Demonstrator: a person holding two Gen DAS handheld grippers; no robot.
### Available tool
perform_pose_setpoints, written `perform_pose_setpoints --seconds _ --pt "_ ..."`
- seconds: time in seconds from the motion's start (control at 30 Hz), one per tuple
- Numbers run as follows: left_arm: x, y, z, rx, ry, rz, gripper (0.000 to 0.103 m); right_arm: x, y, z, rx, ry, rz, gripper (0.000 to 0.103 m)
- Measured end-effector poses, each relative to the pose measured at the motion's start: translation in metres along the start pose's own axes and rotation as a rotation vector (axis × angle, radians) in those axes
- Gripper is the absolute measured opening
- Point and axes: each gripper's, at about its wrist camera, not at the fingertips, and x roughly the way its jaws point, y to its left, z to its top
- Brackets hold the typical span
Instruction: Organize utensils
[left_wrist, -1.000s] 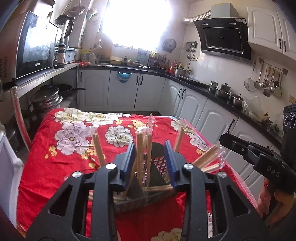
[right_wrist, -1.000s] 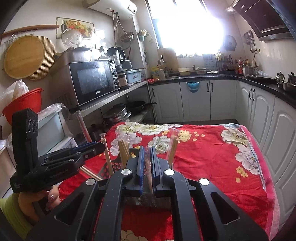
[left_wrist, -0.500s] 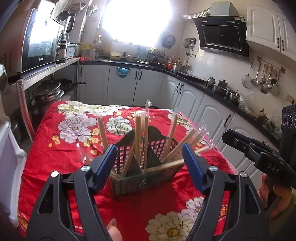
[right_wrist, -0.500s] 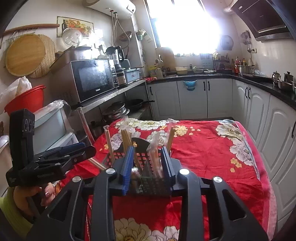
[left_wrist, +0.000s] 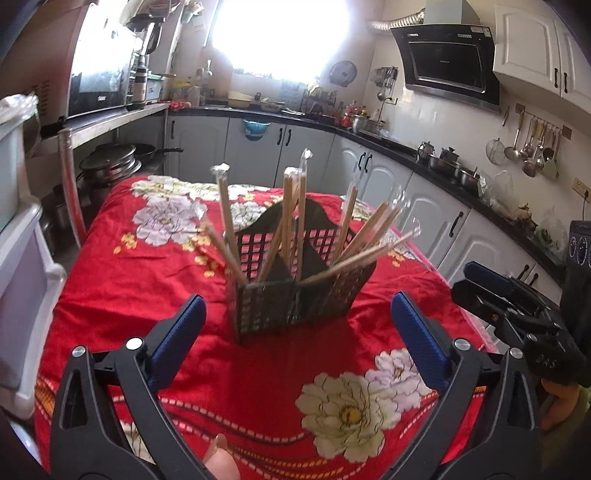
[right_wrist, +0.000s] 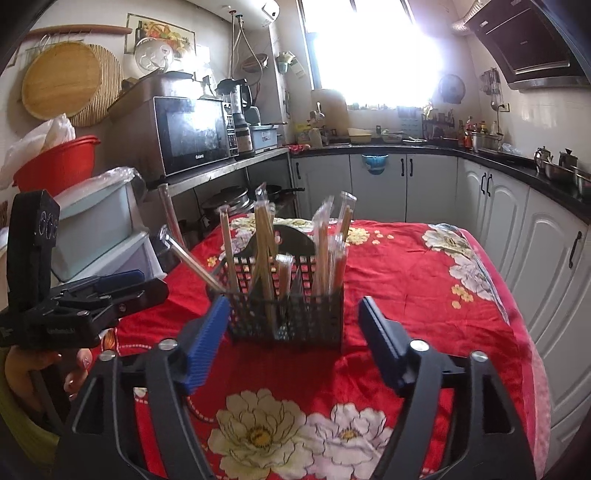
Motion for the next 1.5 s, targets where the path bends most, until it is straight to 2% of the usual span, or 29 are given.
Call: perform_pose_setpoints --seconds 0.4,0.57,0.7,1.0,1.13,1.23,1.5 --pt "-0.002 0.010 -0.041 -0.040 0.046 0.031 0.092 -0.004 0.009 -0.045 -0.008 0.027 -0.036 0.088" --pt "-0.002 0.010 -0.053 -0.045 0.041 0.051 0.092 -0.004 0.006 -0.060 -0.011 0.036 -0.055 0.091" --pt "-0.001 0.012 -0.062 -0.056 0.013 0.057 0.092 -0.005 0.007 -0.070 -0.018 0.016 -0.070 0.094" --pt "0.003 0.012 -0.081 -0.055 -0.069 0.107 0.092 -0.009 0.010 -0.087 -0.021 -0.098 -0.084 0.097" --pt "0.003 0.013 -0.087 -0.055 -0.112 0.097 0.092 -0.006 0.008 -0.093 -0.019 -0.134 -0.102 0.097" --pt "0.007 0.012 -0.090 -0.041 -0.135 0.151 0.092 -0.005 0.005 -0.096 -0.013 -0.164 -0.117 0.097" --pt "0.008 0.008 -0.097 -0.002 -0.181 0.139 0.093 -0.004 0.001 -0.103 0.007 -0.211 -0.134 0.097"
